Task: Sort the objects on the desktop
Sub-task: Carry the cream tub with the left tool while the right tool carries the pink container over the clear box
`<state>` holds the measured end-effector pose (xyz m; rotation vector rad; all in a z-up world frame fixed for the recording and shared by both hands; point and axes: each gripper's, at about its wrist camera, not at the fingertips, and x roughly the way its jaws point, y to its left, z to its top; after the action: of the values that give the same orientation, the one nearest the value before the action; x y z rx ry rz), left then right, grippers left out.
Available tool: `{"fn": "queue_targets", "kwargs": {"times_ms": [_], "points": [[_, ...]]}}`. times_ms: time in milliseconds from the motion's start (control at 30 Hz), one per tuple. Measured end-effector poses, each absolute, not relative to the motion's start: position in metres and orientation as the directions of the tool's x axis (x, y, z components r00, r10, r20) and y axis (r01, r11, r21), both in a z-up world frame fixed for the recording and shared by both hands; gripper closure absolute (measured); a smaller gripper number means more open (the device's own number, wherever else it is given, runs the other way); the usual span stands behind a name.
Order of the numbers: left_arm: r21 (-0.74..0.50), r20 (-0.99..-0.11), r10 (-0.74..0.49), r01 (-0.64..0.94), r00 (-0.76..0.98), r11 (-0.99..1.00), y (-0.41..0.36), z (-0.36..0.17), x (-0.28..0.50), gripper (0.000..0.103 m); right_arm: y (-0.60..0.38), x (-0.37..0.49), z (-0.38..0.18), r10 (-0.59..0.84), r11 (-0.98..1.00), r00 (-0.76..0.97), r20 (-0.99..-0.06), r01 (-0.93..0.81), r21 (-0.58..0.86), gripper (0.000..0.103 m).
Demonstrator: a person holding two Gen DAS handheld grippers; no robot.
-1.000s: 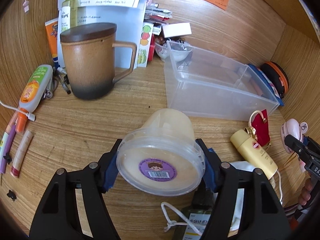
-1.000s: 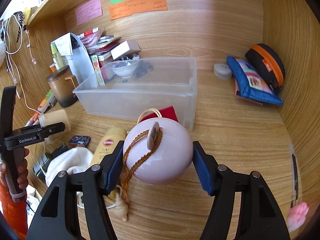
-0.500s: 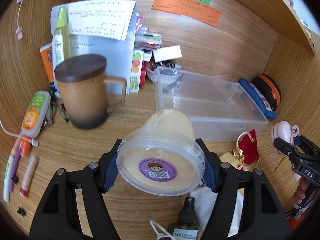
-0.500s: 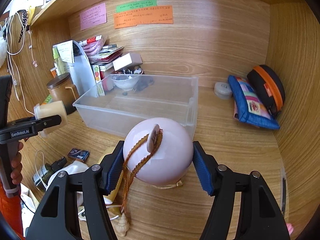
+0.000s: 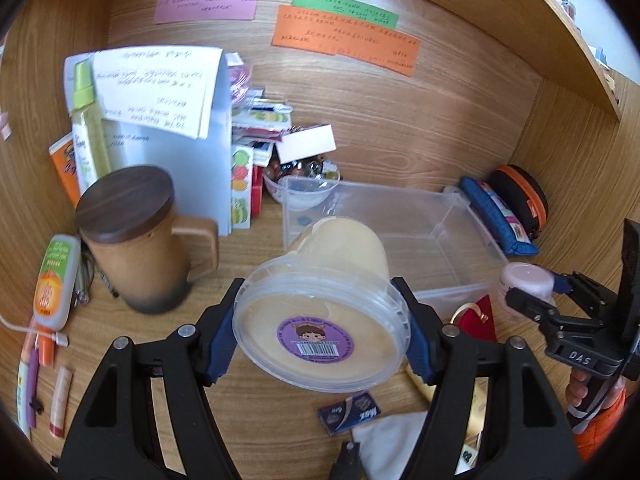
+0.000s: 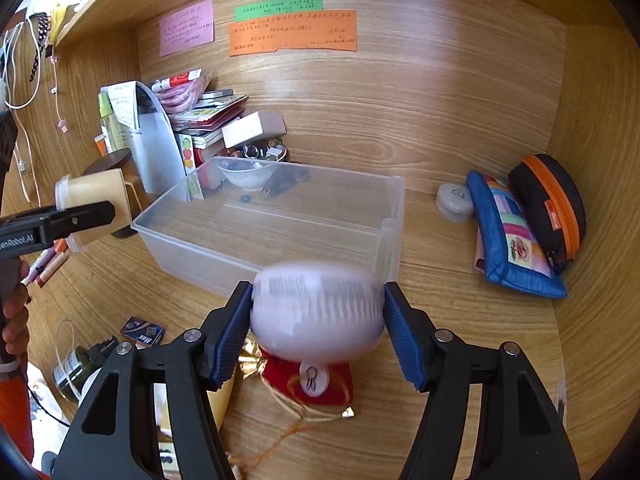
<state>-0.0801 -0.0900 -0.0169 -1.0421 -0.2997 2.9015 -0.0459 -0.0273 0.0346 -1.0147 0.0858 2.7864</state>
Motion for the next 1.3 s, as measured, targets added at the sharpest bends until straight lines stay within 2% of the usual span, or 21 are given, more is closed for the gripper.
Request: {"fn": "queue_targets", "kwargs": {"times_ms": [400,633,1100,1300], "points": [[-0.227,-0.631,0.16,-0.016,-0.759,-0.974,-0.089,-0.017,-0.113,0.034,-0.03,-0.067,0.041,0.13,-0.99,-0.759,-0.638,-0.132,-0.045,0.043],[-0.198,-0.641,0.151,-0.028,-0.752,-0.98,-0.083,-0.019,-0.123,0.034,-0.029,-0.079,0.042,0.132,-0.99,-0.759,-0.638,-0.136,-0.044,0.043],[-0.177,-0.641,0.167,-0.067,-0.749,-0.982,-0.078,-0.018,-0.142,0.034,-0.022,-0.113,0.026,0.108,-0.993,-0.717,-0.688,-0.113,-0.038,0.043],[-0.163,-0.681,0.163,-0.07,-0.714,-0.984,-0.074,-0.03,-0.155,0.034,-0.016,-0.125,0.02,0.104,-0.993,-0.699,-0.708,-0.11,-0.038,0.043]]}}
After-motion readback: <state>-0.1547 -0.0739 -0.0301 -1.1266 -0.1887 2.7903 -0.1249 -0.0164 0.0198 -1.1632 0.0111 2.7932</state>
